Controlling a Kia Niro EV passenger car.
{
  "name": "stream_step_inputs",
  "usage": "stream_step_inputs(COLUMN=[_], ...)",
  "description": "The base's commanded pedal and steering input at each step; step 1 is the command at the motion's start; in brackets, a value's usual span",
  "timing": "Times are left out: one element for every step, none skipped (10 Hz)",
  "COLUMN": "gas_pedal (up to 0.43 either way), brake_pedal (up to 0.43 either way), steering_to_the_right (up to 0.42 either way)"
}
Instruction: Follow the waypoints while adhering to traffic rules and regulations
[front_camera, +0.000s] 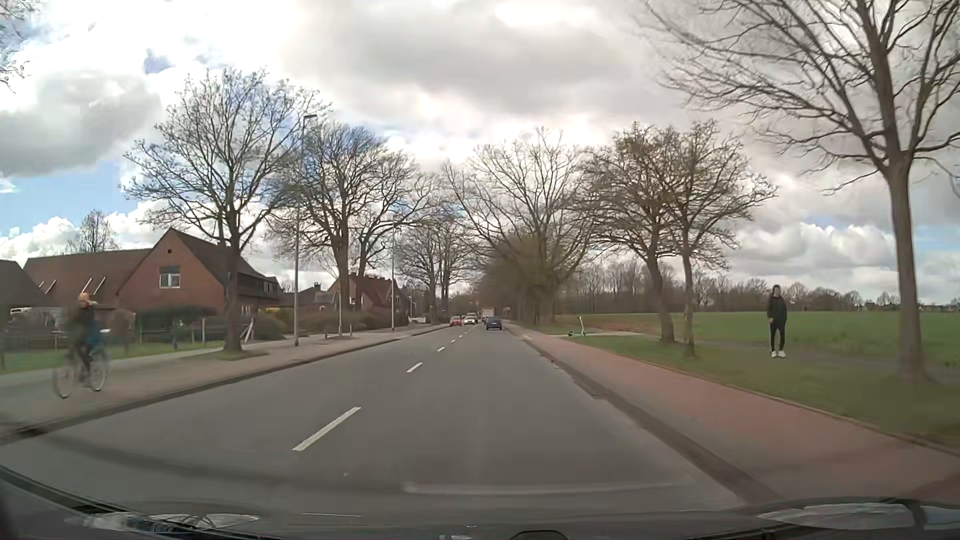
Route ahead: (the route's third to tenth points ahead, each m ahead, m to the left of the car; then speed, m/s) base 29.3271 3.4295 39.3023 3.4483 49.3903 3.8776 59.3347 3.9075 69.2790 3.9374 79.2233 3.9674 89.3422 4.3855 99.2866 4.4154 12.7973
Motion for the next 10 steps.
stream_step_inputs(gas_pedal=[0.177,0.169,0.169,0.157,0.157,0.157,0.157,0.157,0.157,0.157], brake_pedal=[0.0,0.0,0.0,0.0,0.0,0.0,0.0,0.0,0.0,0.0], steering_to_the_right=[-0.002,-0.002,-0.002,-0.002,-0.002,-0.002,-0.002,-0.002,-0.002,-0.002])
